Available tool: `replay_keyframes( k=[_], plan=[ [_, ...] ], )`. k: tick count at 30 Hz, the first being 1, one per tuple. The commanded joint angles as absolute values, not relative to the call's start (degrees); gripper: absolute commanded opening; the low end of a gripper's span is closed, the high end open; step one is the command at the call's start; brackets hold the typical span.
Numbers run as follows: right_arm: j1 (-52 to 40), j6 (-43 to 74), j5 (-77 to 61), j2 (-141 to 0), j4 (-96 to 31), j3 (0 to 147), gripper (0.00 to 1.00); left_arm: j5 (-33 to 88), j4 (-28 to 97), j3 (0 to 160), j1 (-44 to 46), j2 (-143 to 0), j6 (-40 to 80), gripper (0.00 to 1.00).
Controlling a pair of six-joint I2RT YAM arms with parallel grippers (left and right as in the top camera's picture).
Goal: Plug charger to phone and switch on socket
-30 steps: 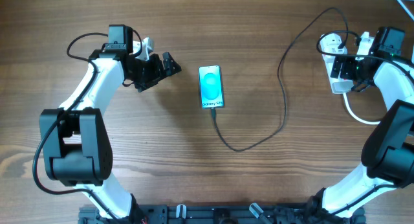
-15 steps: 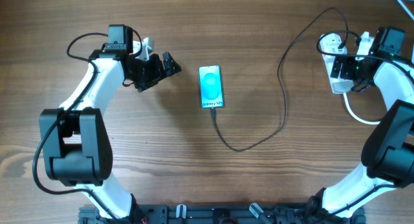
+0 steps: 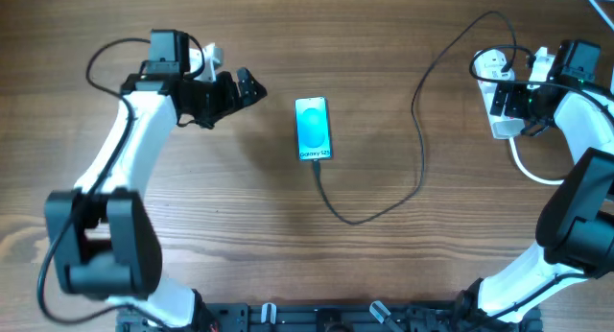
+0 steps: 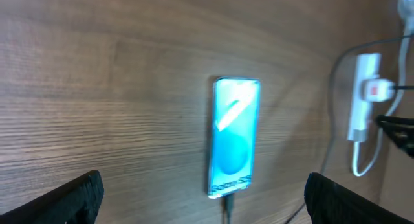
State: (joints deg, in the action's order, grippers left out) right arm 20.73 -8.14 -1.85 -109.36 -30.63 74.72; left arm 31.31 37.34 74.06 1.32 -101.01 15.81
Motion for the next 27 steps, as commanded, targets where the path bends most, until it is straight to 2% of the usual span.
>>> replay_keyframes(
  k=[1,11,27],
  plan=[
    [20.9,-7.5,-1.3,-108.4,-30.5,75.5,1.00,30.9,37.3,74.6,0.9,-95.4,15.9,1.00],
    [20.9,-7.5,-1.3,-108.4,-30.5,75.5,1.00,30.9,37.3,74.6,0.9,-89.6,15.9,1.00],
    [20.9,-7.5,-1.3,-108.4,-30.5,75.5,1.00,30.9,37.3,74.6,0.9,-88.1,15.9,1.00]
  ],
)
